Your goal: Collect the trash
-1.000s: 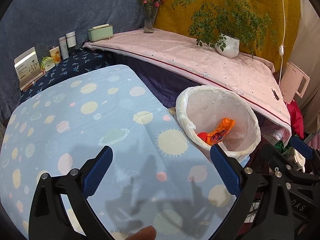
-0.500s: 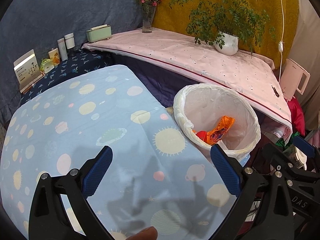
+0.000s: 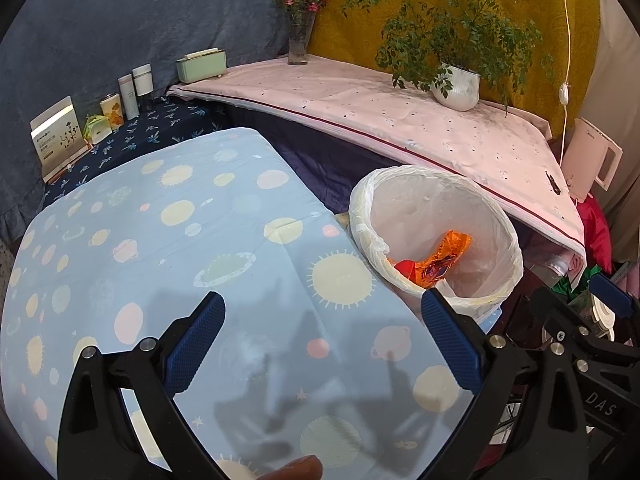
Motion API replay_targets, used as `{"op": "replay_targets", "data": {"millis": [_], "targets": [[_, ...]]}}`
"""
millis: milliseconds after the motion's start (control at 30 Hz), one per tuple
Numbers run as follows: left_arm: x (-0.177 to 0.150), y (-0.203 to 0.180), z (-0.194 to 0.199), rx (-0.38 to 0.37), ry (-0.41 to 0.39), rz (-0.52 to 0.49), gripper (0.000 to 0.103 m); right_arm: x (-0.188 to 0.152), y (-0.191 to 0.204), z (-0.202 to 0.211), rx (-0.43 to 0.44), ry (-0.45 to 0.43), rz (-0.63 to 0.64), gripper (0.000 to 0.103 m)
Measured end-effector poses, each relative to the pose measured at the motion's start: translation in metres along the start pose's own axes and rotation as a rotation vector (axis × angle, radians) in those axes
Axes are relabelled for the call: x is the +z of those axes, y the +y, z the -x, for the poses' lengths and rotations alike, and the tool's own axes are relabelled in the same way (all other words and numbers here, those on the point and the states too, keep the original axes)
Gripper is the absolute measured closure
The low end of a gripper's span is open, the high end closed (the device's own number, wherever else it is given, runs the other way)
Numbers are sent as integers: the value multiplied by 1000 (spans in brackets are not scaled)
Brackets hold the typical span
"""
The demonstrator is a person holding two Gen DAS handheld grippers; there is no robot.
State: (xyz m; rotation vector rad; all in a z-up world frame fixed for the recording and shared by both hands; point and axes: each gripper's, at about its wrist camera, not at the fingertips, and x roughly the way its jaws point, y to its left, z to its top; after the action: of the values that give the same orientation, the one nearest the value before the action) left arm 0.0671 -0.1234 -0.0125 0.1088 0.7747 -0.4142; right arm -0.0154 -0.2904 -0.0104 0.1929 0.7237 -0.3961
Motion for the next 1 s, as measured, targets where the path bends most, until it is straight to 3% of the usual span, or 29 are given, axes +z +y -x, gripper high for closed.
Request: {"op": "replay_targets", "data": {"millis": [1000], "targets": [[-3,4,3,13,-11,23,9,-4,0,-1,-6,6,1,6]]}}
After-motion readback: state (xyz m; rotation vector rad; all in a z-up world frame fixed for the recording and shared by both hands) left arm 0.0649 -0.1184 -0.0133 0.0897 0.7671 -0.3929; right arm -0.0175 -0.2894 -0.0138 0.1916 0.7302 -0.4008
